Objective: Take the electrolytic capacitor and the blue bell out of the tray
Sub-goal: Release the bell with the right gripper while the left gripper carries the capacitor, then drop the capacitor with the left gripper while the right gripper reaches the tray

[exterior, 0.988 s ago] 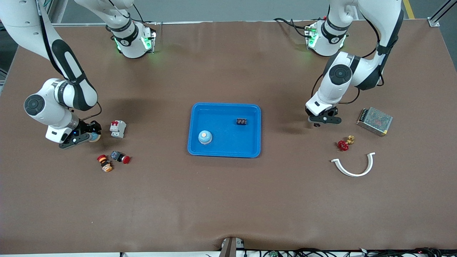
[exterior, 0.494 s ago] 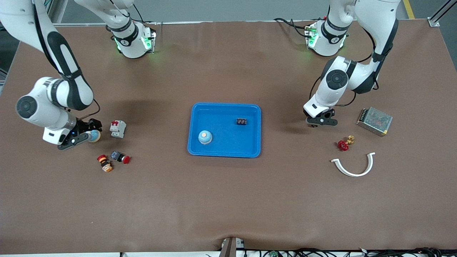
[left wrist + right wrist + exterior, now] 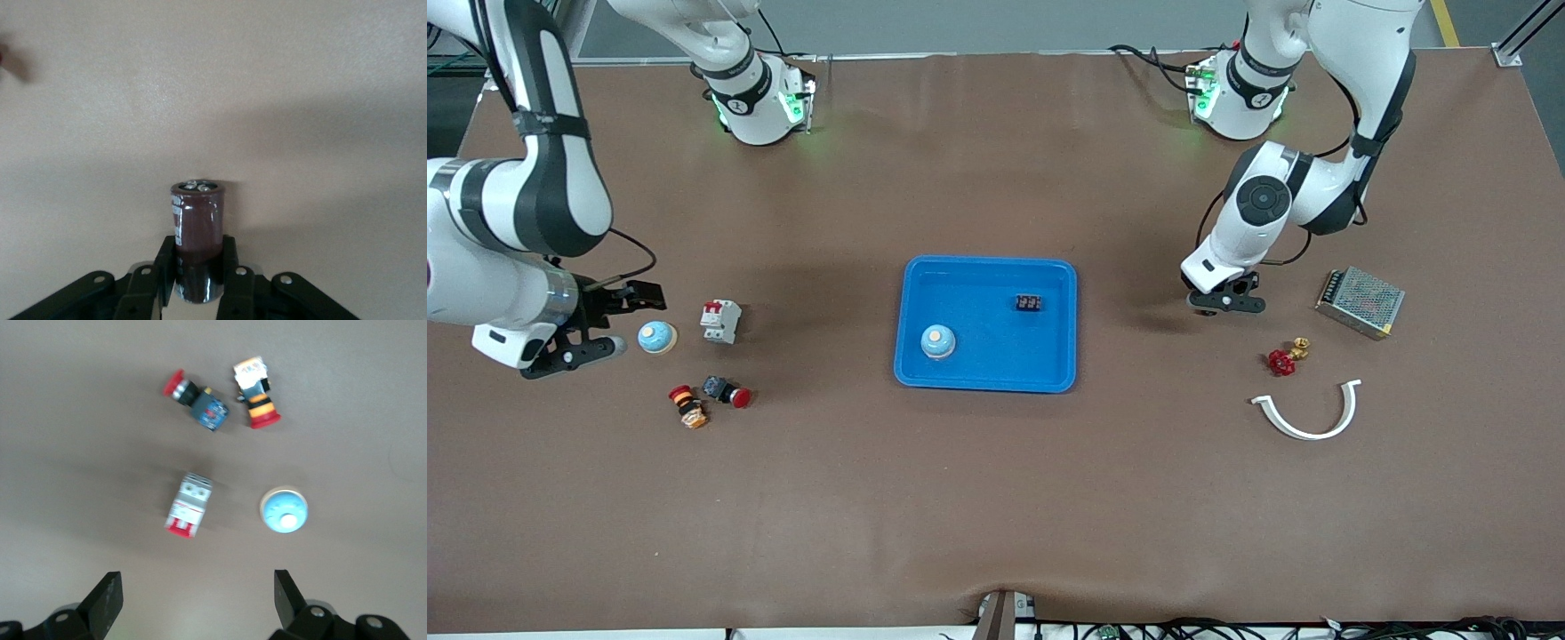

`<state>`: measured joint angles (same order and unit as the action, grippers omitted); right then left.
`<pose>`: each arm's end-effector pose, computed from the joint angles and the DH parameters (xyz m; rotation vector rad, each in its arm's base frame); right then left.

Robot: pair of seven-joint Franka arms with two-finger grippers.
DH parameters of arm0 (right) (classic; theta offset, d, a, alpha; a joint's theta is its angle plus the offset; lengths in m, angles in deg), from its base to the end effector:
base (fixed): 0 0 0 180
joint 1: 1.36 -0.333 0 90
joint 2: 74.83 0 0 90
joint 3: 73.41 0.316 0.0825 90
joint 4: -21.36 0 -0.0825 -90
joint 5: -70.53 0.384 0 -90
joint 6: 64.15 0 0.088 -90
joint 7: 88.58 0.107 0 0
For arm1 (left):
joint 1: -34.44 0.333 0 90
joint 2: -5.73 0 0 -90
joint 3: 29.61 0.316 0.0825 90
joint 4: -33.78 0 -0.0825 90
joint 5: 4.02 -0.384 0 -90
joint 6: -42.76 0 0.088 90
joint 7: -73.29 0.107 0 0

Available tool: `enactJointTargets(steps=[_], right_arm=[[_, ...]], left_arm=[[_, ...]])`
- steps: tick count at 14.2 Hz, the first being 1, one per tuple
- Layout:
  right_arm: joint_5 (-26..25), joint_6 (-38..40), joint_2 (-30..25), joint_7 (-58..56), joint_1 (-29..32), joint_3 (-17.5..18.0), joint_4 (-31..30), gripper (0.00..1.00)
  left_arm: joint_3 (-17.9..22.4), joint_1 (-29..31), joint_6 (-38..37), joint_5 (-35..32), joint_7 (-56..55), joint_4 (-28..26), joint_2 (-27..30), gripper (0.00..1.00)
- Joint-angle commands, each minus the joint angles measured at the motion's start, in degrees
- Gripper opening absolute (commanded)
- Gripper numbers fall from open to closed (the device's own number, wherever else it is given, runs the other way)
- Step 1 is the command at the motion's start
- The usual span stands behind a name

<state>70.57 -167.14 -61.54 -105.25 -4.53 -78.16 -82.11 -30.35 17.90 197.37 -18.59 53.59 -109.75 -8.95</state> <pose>0.5927 -0.0137 0.3979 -3.0728 -0.4065 0.3729 0.4358 -0.1448 0.1792 -3.0147 0.2884 0.0418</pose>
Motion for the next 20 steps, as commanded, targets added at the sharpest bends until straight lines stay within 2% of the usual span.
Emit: enactJointTargets(steps=[1, 2, 3, 7, 9, 12, 14, 16, 18, 20], right_arm=[[2.41, 1.65, 1.21, 9.52, -4.46, -0.26, 3.53, 1.00], [4.07, 1.65, 1.38, 13.99, -6.22, -0.26, 4.32, 1.00], [5.40, 1.57, 1.64, 18.74, -7.89, -0.26, 5.03, 1.00], [10.15, 0.42, 4.53, 30.72, -13.08, -0.34, 8.63, 1.00], [12.17, -2.37, 6.21, 35.55, -14.84, -0.34, 9.34, 1.00], [12.26, -8.17, 9.02, 42.23, -19.14, -0.34, 9.25, 1.00], [12.26, -11.43, 11.30, 44.35, -21.86, -0.34, 9.34, 1.00], [12.09, -13.63, 13.15, 45.41, -24.15, -0.34, 9.34, 1.00], [11.65, -14.95, 14.73, 45.94, -26.52, -0.43, 9.34, 1.00], [11.65, -16.88, 16.14, 48.04, -28.02, -0.43, 9.34, 1.00]], left_arm=[[-0.58, 0.37, 1.04, -0.81, -0.07, -0.18, -0.26, 0.25], [-0.58, 0.19, 1.04, -0.81, -0.25, -0.18, -0.26, 0.94], [-0.58, 0.19, 1.04, -0.63, -0.51, -0.18, -0.26, 1.00], [-0.58, 0.10, 0.96, -0.46, -2.36, 0.09, -0.18, 1.00], [-0.67, 0.02, 0.61, -0.46, -8.47, 0.09, 0.43, 1.00], [-3.91, 0.54, -1.14, -0.37, -17.98, 0.70, 1.14, 1.00], [-4.96, 0.10, -6.74, -0.28, -23.95, 3.76, 1.76, 1.00], [-8.04, 0.54, -12.03, 1.29, -27.83, 7.63, 1.41, 1.00], [-8.92, 0.02, -15.11, 5.15, -28.46, 10.71, 1.23, 1.00], [-9.62, -0.95, -15.74, 8.84, -34.31, 13.00, 0.71, 1.00]])
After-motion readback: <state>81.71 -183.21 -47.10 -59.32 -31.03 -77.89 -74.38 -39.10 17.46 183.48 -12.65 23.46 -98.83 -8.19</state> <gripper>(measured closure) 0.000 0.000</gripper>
